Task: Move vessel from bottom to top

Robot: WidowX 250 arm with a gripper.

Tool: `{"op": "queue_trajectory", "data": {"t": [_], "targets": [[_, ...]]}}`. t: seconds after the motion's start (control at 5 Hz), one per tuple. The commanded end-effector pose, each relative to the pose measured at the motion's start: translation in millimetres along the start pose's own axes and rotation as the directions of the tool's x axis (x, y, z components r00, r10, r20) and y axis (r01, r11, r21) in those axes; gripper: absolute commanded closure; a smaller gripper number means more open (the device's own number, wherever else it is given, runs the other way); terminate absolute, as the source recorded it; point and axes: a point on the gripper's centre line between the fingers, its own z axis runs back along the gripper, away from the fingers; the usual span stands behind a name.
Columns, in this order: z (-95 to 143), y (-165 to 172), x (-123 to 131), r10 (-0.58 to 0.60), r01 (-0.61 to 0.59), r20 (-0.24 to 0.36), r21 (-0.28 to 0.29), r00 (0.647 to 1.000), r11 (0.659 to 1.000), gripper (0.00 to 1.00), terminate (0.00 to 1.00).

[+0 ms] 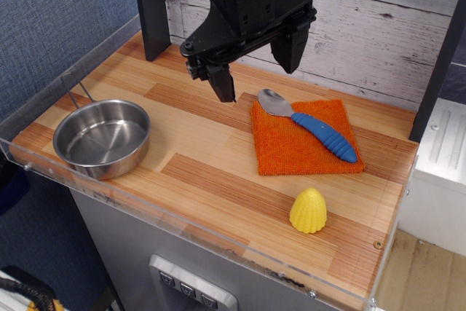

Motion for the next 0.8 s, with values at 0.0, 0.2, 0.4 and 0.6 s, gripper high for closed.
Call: {"op": "queue_trajectory", "data": {"t": [0.0,0.2,0.4,0.6], "targets": [[0,0,0,0.0,0.0,0.0,0.0,1.0,1.0,0.0,0.0],[3,25,10,0.071,-0.073,0.047,0.051,0.996,0.996,0.0,0.0],[6,49,15,0.145,-0.15,0.072,0.08,0.987,0.985,0.0,0.0],[6,72,24,0.194,-0.203,0.091,0.103,0.977,0.974,0.0,0.0]]}}
